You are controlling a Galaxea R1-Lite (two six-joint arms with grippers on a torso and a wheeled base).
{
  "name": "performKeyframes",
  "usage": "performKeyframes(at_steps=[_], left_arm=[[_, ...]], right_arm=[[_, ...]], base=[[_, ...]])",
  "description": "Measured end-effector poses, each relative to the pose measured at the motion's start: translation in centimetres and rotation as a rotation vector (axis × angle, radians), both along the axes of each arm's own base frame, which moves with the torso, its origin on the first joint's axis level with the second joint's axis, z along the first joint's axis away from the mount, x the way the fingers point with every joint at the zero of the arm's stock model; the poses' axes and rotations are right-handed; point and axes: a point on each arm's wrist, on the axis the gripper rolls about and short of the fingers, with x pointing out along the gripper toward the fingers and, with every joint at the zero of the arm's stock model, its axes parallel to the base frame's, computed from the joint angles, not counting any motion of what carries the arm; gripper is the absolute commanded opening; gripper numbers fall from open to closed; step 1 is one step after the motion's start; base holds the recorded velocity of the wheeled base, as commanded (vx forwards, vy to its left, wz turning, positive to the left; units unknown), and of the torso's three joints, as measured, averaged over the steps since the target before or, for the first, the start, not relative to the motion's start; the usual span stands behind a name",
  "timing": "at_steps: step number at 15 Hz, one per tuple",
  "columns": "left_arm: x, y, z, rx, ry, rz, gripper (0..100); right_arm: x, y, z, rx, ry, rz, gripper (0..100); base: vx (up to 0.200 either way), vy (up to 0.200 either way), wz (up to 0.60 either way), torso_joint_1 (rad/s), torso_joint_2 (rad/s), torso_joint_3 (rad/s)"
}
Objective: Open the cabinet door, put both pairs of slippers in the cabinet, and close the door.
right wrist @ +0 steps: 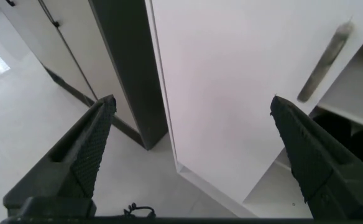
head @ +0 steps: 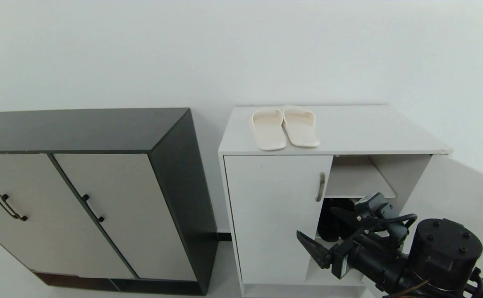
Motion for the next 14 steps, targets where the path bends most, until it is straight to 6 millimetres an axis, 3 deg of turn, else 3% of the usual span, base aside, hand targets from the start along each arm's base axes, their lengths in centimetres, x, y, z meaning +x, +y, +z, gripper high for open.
performKeyframes(at_steps=[7, 12, 14], left_arm=[[0.00, 0.00, 0.01, 0.000, -0.001, 0.001, 0], [0.00, 0.00, 0.00, 0.002, 0.000, 0.001, 0], [0.00, -0.01, 0.00, 0.005, 0.000, -0.001, 0]], right_arm=[[0.06, 0.08, 0.10, 0.011, -0.014, 0.000, 100], [0.16, 0.13, 0.17, -0.009, -0.040, -0.010, 100], [0.13, 0.02, 0.25, -0.085, 0.052, -0.050, 100]], base=[[0.000, 0.000, 0.00, 0.271, -0.53, -0.266], [0.000, 0.000, 0.00, 0.052, -0.09, -0.048], [0.000, 0.000, 0.00, 0.000, 0.00, 0.000]])
